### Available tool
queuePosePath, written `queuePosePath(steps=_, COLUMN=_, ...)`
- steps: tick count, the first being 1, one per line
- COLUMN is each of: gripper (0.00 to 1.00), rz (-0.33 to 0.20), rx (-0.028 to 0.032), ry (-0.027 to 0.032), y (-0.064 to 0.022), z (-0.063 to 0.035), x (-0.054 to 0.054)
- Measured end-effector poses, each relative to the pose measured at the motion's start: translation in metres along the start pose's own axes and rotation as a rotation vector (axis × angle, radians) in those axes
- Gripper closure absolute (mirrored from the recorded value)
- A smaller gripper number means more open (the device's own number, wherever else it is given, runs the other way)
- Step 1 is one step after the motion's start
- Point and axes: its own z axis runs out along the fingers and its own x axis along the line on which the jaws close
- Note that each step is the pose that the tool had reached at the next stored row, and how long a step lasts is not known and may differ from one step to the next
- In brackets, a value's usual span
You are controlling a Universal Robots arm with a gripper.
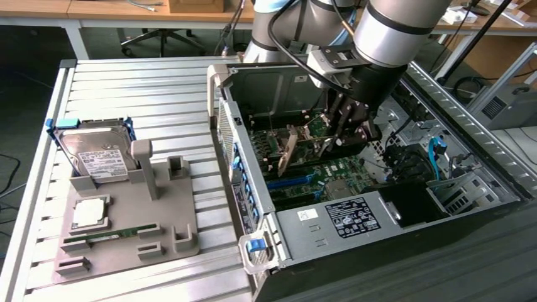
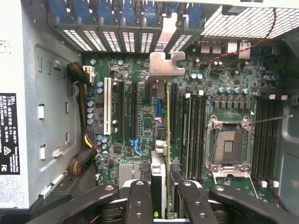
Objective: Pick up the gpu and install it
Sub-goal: 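Insert the gpu into the slot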
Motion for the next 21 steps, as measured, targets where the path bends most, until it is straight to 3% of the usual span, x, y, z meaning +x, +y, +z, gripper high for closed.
queuePosePath(steps=21, gripper=0.73, rz=0.0, rx=0.0001, ry=-0.0001, y=0.0004, z=0.0045, x=0.0003)
